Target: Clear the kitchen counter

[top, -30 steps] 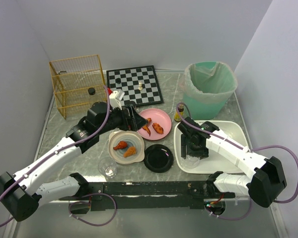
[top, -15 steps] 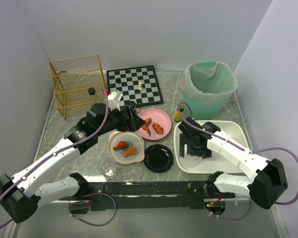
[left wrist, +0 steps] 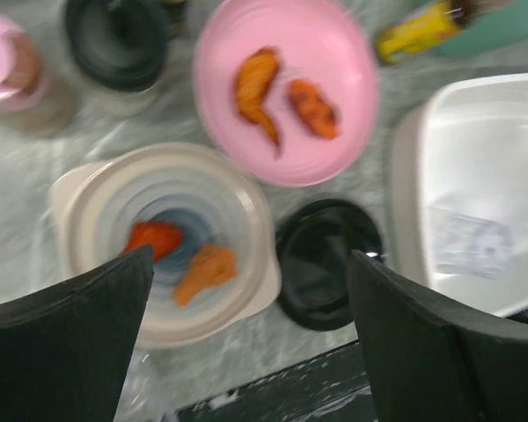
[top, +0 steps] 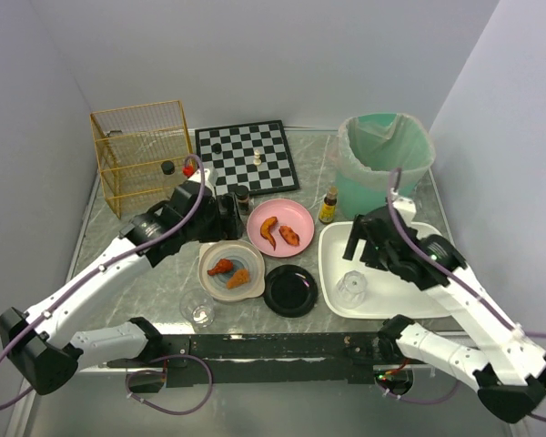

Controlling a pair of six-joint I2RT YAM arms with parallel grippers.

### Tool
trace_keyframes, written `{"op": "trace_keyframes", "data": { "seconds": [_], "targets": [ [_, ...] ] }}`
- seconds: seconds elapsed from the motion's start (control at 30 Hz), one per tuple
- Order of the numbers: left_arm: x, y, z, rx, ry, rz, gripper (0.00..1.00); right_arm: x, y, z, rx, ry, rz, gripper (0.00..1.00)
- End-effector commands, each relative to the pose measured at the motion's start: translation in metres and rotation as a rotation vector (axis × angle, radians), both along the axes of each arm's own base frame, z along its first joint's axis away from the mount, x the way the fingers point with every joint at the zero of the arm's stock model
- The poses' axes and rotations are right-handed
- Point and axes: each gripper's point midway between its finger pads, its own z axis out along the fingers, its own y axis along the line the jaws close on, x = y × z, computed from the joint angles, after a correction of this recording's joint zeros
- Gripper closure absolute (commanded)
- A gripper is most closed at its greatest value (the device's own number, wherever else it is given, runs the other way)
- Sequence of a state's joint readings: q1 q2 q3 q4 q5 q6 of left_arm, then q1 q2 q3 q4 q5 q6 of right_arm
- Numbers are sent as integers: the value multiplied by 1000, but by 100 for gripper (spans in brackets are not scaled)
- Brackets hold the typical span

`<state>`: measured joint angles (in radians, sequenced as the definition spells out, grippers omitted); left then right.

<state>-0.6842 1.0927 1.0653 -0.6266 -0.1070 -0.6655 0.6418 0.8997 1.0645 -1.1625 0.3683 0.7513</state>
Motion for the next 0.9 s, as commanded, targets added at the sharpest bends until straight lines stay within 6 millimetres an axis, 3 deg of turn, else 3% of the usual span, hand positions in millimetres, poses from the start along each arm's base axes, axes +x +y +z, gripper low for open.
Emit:
{"op": "trace_keyframes", "data": {
  "seconds": [0.0, 0.17, 0.4, 0.63, 0.87],
  "targets": [
    [-30, 48, -20, 209, 150, 105, 9, 7, -8, 22, 14, -99, -47, 1],
    [-72, 47, -18, 95, 223, 114, 16, 11, -3, 15, 33, -106, -45, 1],
    [-119, 32, -55, 112, 346, 77, 20, 18, 8, 11, 52, -106, -17, 1],
    [-129, 34, -90, 313, 371, 110, 17, 20, 9, 12, 48, -116, -8, 1],
    [-134, 33, -107, 331, 390, 98, 25, 19, 7, 11, 46, -120, -7, 1]
  ]
}}
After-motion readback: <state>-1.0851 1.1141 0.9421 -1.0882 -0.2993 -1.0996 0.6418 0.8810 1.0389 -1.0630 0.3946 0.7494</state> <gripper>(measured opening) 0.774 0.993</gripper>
